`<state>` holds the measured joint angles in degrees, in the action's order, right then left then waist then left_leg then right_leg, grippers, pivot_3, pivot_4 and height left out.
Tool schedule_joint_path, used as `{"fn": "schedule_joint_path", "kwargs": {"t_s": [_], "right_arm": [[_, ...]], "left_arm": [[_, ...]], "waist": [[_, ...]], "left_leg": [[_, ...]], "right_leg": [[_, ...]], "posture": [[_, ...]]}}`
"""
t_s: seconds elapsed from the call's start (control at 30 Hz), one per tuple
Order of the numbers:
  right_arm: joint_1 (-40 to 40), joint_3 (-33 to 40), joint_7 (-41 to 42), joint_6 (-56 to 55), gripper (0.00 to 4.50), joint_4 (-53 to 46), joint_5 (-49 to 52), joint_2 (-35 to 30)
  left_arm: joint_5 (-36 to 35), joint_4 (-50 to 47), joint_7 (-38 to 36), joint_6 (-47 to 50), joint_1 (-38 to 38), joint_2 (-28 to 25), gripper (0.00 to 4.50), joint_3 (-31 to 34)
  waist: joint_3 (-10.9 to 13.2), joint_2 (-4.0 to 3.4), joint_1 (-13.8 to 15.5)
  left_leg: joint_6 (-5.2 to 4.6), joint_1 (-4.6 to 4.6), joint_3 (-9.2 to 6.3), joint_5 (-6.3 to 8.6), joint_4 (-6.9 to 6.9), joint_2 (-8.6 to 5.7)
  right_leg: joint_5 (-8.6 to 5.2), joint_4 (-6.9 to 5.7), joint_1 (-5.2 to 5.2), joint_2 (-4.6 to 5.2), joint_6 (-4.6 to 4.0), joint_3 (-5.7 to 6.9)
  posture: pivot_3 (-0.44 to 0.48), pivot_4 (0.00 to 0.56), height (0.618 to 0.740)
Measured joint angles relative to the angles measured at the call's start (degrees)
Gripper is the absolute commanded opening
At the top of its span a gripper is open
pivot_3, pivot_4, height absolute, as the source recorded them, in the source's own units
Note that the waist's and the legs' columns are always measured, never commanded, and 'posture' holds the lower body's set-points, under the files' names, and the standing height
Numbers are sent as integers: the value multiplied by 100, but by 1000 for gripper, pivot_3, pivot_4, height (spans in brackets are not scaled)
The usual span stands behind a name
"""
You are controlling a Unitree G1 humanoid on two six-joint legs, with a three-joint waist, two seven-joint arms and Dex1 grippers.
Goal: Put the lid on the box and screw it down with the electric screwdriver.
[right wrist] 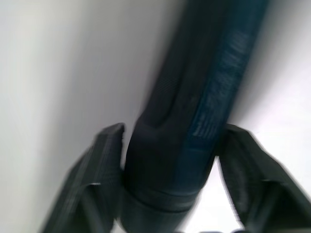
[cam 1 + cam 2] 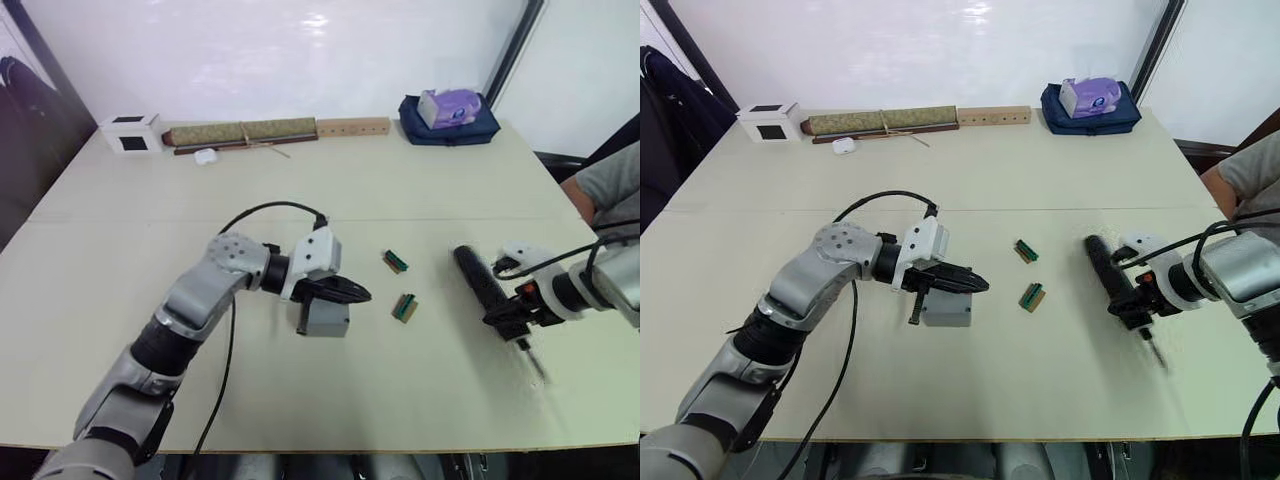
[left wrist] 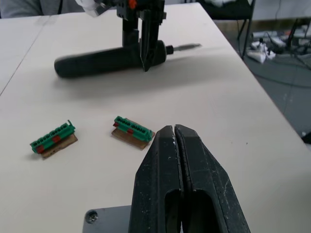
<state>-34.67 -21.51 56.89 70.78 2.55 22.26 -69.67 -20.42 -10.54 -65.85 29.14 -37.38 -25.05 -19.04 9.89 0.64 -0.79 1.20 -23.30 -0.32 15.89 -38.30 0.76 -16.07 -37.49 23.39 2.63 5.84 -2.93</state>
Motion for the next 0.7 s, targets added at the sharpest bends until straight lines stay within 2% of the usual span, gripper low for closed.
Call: {"fn": "schedule_joint_path", "kwargs": {"t_s": [0.23, 0.33, 0.43, 0.5, 0.6, 0.67, 0.7], "right_arm": [[139, -22, 345, -453, 1858, -33, -372, -78], [163, -38, 445, -926, 1858, 19, -535, -77], [352, 276, 536, -1697, 1858, 66, -576, -5], [399, 734, 505, -2026, 1858, 91, -435, 251], [224, 2181, 143, -2260, 1858, 11, 389, 1310], [86, 2807, -189, -2153, 1858, -210, 764, 1686], [17, 3242, -593, -1915, 1858, -396, 1058, 2066]], "left_arm": [[-57, -10, 240, 58, 0, -17, 0, 101], [-47, 208, 288, 48, 0, -162, 0, 270], [-161, 438, 395, 78, 11, -171, 0, 603], [-297, 538, 466, 160, 29, -181, 0, 837], [-400, 654, 503, 309, 182, -396, 0, 1107], [-422, 641, 507, 417, 260, -491, 0, 1182], [-490, 552, 506, 520, 343, -590, 0, 1217]], "waist": [[0, 0, 18], [0, 0, 7], [3, -5, -23], [5, -12, -40], [12, -18, -115], [12, -19, -94], [13, -14, -54]], "left_leg": [[0, 0, -1, 0, 0, -3], [0, 0, 1, 0, -2, -4], [0, -2, 7, 0, -3, -3], [0, -2, 7, 0, 1, 0], [2, -3, 0, -2, 8, 7], [4, -7, -5, -2, 7, 7], [4, -7, -6, -2, 9, 10]], "right_leg": [[0, 0, -2, 2, 0, 2], [0, 0, -1, 3, 1, 2], [1, -4, 7, 3, 2, -2], [1, -6, 10, -2, 2, -3], [1, -16, 18, -12, -1, -4], [1, -16, 19, -10, -1, -1], [1, -15, 18, -5, -1, 0]], "posture": [[0, 150, 740], [0, 150, 740], [0, 150, 740], [0, 150, 740], [0, 150, 740], [0, 150, 740], [0, 150, 740]]}}
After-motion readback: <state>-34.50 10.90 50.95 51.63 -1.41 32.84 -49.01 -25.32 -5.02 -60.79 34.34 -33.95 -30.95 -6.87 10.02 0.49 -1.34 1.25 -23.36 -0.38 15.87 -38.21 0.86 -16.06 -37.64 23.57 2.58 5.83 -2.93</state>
